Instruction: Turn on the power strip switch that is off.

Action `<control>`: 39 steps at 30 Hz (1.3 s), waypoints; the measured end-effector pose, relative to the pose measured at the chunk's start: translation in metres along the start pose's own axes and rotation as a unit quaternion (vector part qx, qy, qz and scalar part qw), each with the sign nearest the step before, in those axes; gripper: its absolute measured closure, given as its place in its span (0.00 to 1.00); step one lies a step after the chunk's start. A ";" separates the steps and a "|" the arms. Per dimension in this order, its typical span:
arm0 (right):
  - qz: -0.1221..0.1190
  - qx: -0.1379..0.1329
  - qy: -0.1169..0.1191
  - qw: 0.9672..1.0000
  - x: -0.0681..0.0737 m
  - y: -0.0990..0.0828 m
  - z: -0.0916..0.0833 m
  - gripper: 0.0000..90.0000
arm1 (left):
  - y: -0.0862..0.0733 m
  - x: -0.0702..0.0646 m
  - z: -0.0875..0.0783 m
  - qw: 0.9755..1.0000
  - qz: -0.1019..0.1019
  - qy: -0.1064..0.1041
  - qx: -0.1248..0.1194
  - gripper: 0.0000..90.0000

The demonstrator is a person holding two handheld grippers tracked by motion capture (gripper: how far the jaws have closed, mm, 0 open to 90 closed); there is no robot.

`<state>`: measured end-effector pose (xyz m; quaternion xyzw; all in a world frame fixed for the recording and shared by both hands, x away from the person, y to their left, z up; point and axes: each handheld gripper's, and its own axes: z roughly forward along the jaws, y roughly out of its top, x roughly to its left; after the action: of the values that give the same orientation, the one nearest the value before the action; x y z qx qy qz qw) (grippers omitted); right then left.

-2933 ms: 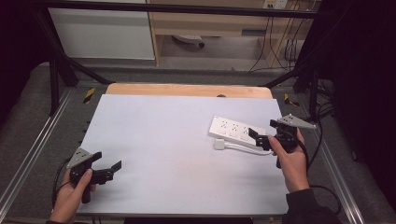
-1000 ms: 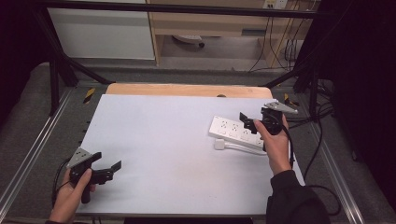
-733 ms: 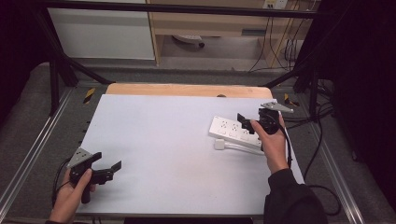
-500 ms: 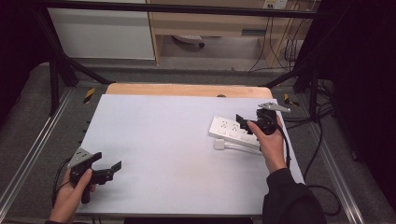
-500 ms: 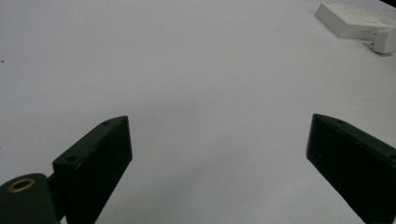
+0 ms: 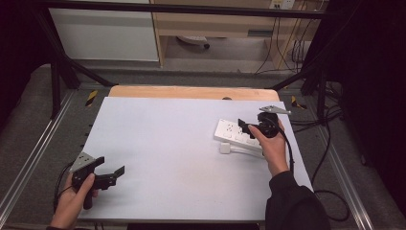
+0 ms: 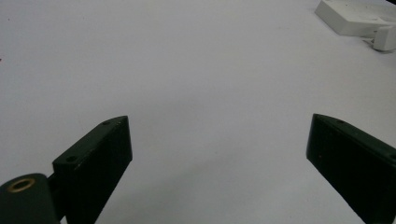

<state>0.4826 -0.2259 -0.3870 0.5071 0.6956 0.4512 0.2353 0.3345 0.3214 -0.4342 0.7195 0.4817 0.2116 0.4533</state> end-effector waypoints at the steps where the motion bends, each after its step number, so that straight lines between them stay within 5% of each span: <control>1: -0.002 0.002 0.002 1.000 0.001 0.000 0.001 0.16 | 0.000 0.000 0.000 1.000 0.000 0.000 0.000 0.08; 39: -0.043 0.003 0.050 0.998 0.026 -0.012 0.018 0.79 | 0.000 0.000 0.000 1.000 0.003 0.000 0.002 0.08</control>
<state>0.4809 -0.1956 -0.4024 0.4544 0.7288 0.4634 0.2182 0.3347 0.3217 -0.4347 0.7220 0.4802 0.2116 0.4510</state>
